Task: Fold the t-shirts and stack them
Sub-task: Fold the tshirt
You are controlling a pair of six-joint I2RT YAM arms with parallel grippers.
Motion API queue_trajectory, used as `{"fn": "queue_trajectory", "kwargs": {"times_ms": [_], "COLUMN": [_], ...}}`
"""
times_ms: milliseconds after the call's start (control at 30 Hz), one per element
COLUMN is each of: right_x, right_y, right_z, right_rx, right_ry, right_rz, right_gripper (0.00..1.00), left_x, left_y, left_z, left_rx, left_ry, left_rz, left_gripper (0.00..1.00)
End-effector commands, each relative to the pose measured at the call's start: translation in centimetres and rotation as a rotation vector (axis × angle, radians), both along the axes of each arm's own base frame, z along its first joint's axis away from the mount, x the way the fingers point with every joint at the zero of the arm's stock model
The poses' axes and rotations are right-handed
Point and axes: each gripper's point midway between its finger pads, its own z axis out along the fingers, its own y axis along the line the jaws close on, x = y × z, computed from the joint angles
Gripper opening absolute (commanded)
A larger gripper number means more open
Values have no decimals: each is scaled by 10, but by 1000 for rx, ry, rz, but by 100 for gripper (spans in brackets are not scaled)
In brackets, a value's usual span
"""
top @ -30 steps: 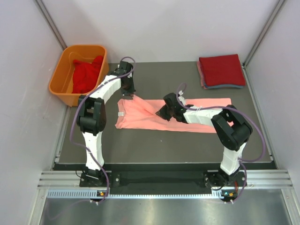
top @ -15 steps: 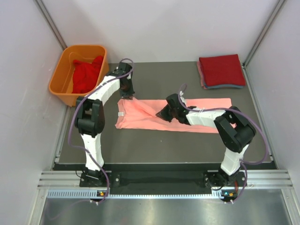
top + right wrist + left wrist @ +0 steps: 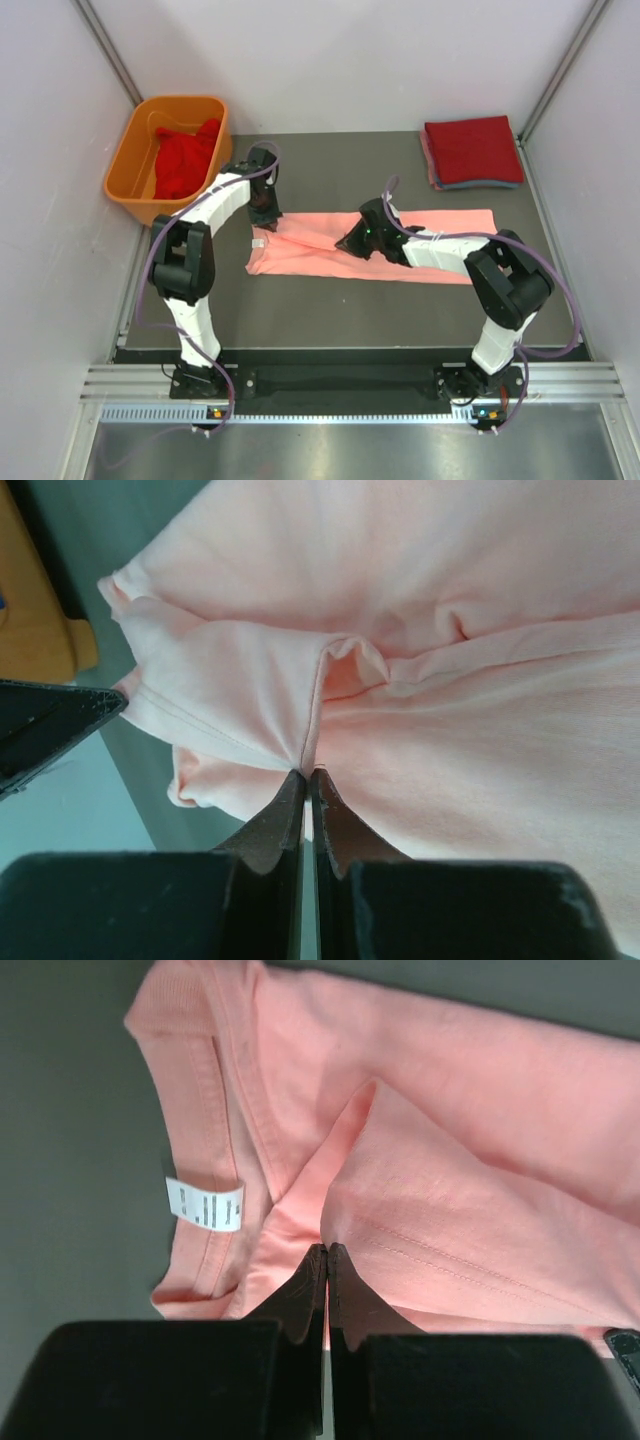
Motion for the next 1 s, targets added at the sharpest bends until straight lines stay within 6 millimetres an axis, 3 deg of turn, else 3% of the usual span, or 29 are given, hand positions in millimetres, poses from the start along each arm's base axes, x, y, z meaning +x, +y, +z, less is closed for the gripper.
{"fn": "queue_trajectory", "kwargs": {"times_ms": [0, 233, 500, 600, 700, 833, 967], "right_x": [0, -5, -5, -9, -10, -3, 7], "right_y": [-5, -12, -17, -17, -25, -32, -18], "right_z": [8, 4, 6, 6, 14, 36, 48], "right_rx": [-4, -26, -66, -77, -130, -200, -168], "right_ry": [-29, -21, -29, -21, -40, -96, -164], "right_rz": [27, 51, 85, 115, 135, 163, 211], "right_gripper": [0, 0, 1, 11, 17, 25, 20], "left_x": [-11, -31, -36, -43, -42, -20, -1], "left_y": [0, 2, -2, -3, 5, 7, -16], "left_z": [22, 5, 7, 11, 22, 47, 54], "left_rx": [-13, 2, -16, 0, 52, 80, -14], "left_ry": [-40, 11, 9, 17, -2, -79, -120], "left_rz": [19, 23, 16, 2, 0, -15, -64], "left_gripper": [0, 0, 0, 11, 15, 21, 22]}}
